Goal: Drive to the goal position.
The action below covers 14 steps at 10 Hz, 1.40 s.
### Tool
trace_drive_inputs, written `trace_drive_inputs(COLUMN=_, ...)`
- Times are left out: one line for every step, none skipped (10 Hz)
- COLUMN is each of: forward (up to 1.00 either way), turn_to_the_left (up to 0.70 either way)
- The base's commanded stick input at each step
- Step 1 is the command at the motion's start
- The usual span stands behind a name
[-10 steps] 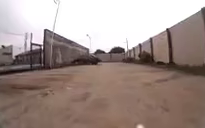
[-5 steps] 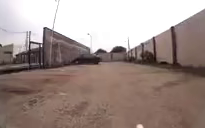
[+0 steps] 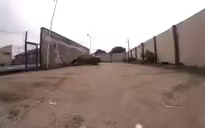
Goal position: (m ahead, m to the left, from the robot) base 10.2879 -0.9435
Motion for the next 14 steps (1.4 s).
trace_drive_inputs(forward=0.7, turn_to_the_left=-0.32)
trace_drive_inputs(forward=0.7, turn_to_the_left=-0.19)
trace_drive_inputs(forward=0.7, turn_to_the_left=-0.05)
trace_drive_inputs(forward=0.7, turn_to_the_left=-0.1)
trace_drive_inputs(forward=0.7, turn_to_the_left=-0.26)
trace_drive_inputs(forward=0.7, turn_to_the_left=-0.31)
trace_drive_inputs(forward=0.7, turn_to_the_left=-0.21)
trace_drive_inputs(forward=0.7, turn_to_the_left=-0.11)
trace_drive_inputs(forward=0.7, turn_to_the_left=-0.01)
trace_drive_inputs(forward=0.7, turn_to_the_left=0.0)
trace_drive_inputs(forward=0.7, turn_to_the_left=0.0)
trace_drive_inputs(forward=0.7, turn_to_the_left=-0.07)
trace_drive_inputs(forward=0.7, turn_to_the_left=-0.18)
trace_drive_inputs(forward=0.7, turn_to_the_left=-0.29)
